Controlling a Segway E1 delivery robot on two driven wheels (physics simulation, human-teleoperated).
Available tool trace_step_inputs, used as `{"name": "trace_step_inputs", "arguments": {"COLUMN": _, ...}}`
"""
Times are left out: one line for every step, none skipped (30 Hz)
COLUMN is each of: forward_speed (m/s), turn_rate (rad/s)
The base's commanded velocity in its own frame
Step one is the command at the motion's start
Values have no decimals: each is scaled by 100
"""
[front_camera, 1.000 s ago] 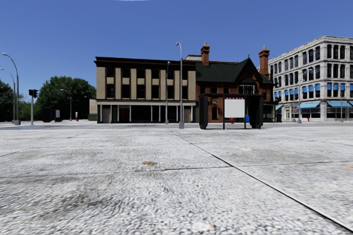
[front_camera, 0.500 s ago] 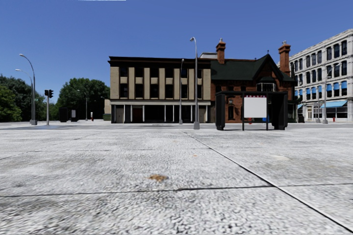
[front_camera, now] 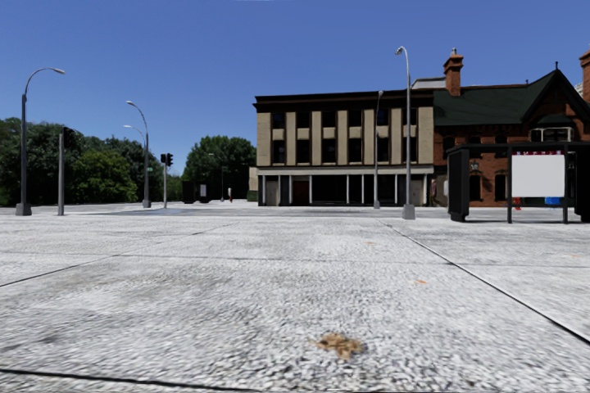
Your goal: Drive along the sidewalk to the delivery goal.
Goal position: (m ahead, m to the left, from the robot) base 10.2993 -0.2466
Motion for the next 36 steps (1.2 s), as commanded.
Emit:
{"name": "trace_step_inputs", "arguments": {"forward_speed": 158, "turn_rate": 56}}
{"name": "trace_step_inputs", "arguments": {"forward_speed": 158, "turn_rate": 56}}
{"name": "trace_step_inputs", "arguments": {"forward_speed": 158, "turn_rate": 12}}
{"name": "trace_step_inputs", "arguments": {"forward_speed": 158, "turn_rate": 1}}
{"name": "trace_step_inputs", "arguments": {"forward_speed": 158, "turn_rate": 0}}
{"name": "trace_step_inputs", "arguments": {"forward_speed": 158, "turn_rate": 0}}
{"name": "trace_step_inputs", "arguments": {"forward_speed": 158, "turn_rate": 0}}
{"name": "trace_step_inputs", "arguments": {"forward_speed": 158, "turn_rate": 0}}
{"name": "trace_step_inputs", "arguments": {"forward_speed": 158, "turn_rate": 0}}
{"name": "trace_step_inputs", "arguments": {"forward_speed": 158, "turn_rate": 0}}
{"name": "trace_step_inputs", "arguments": {"forward_speed": 158, "turn_rate": 0}}
{"name": "trace_step_inputs", "arguments": {"forward_speed": 158, "turn_rate": 0}}
{"name": "trace_step_inputs", "arguments": {"forward_speed": 158, "turn_rate": 0}}
{"name": "trace_step_inputs", "arguments": {"forward_speed": 158, "turn_rate": 0}}
{"name": "trace_step_inputs", "arguments": {"forward_speed": 158, "turn_rate": 0}}
{"name": "trace_step_inputs", "arguments": {"forward_speed": 158, "turn_rate": 0}}
{"name": "trace_step_inputs", "arguments": {"forward_speed": 158, "turn_rate": 0}}
{"name": "trace_step_inputs", "arguments": {"forward_speed": 158, "turn_rate": 0}}
{"name": "trace_step_inputs", "arguments": {"forward_speed": 158, "turn_rate": 0}}
{"name": "trace_step_inputs", "arguments": {"forward_speed": 158, "turn_rate": 0}}
{"name": "trace_step_inputs", "arguments": {"forward_speed": 158, "turn_rate": 0}}
{"name": "trace_step_inputs", "arguments": {"forward_speed": 158, "turn_rate": 0}}
{"name": "trace_step_inputs", "arguments": {"forward_speed": 158, "turn_rate": 0}}
{"name": "trace_step_inputs", "arguments": {"forward_speed": 158, "turn_rate": 0}}
{"name": "trace_step_inputs", "arguments": {"forward_speed": 158, "turn_rate": 0}}
{"name": "trace_step_inputs", "arguments": {"forward_speed": 158, "turn_rate": 0}}
{"name": "trace_step_inputs", "arguments": {"forward_speed": 158, "turn_rate": 0}}
{"name": "trace_step_inputs", "arguments": {"forward_speed": 158, "turn_rate": 0}}
{"name": "trace_step_inputs", "arguments": {"forward_speed": 158, "turn_rate": 0}}
{"name": "trace_step_inputs", "arguments": {"forward_speed": 158, "turn_rate": 0}}
{"name": "trace_step_inputs", "arguments": {"forward_speed": 158, "turn_rate": 0}}
{"name": "trace_step_inputs", "arguments": {"forward_speed": 158, "turn_rate": 0}}
{"name": "trace_step_inputs", "arguments": {"forward_speed": 158, "turn_rate": 0}}
{"name": "trace_step_inputs", "arguments": {"forward_speed": 158, "turn_rate": 0}}
{"name": "trace_step_inputs", "arguments": {"forward_speed": 158, "turn_rate": 0}}
{"name": "trace_step_inputs", "arguments": {"forward_speed": 158, "turn_rate": 0}}
